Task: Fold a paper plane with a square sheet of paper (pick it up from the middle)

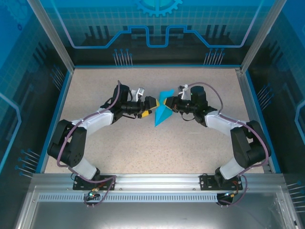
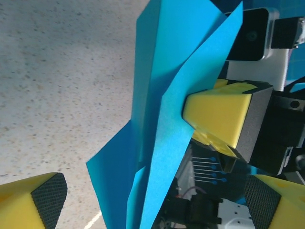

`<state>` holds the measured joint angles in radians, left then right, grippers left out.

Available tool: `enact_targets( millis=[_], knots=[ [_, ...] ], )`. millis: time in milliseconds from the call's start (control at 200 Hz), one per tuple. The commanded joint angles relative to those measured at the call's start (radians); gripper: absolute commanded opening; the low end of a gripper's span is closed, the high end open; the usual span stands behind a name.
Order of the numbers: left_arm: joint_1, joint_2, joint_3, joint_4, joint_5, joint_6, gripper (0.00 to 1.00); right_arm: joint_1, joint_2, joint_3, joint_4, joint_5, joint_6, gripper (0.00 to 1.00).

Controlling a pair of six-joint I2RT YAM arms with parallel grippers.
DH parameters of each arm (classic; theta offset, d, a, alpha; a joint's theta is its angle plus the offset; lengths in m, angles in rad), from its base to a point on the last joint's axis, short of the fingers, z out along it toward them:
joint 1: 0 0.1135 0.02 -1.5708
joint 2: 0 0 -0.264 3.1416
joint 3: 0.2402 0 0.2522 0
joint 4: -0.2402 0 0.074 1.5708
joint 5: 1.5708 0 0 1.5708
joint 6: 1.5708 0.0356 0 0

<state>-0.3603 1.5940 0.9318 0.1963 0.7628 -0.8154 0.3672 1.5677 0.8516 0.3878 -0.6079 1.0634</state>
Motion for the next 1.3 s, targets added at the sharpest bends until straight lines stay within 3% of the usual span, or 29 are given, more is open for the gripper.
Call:
enact_targets(
  millis=[0, 350, 545, 1086, 1161, 1296],
  knots=[
    [-0.012, 0.001, -0.022, 0.076, 0.074, -0.059, 0.98, -0.008, -0.015, 0.022, 0.064, -0.067, 0.062, 0.12],
    [-0.044, 0.000, -0.056, 0.186, 0.086, -0.149, 0.98, -0.001, 0.011, 0.078, 0.102, -0.101, 0.109, 0.14],
    [-0.046, -0.029, -0.054, 0.164, 0.039, -0.106, 0.71, 0.001, 0.025, 0.064, 0.092, -0.101, 0.109, 0.14],
    [-0.046, -0.036, -0.036, 0.121, 0.026, -0.041, 0.23, 0.001, 0.080, 0.056, 0.048, -0.128, 0.104, 0.15],
    [-0.044, -0.028, -0.031, 0.096, 0.015, -0.032, 0.18, -0.003, 0.077, 0.056, 0.034, -0.128, 0.099, 0.22],
    [-0.041, -0.034, -0.018, 0.008, -0.035, 0.009, 0.15, -0.029, 0.032, 0.033, -0.005, -0.108, 0.073, 0.44]
  ],
)
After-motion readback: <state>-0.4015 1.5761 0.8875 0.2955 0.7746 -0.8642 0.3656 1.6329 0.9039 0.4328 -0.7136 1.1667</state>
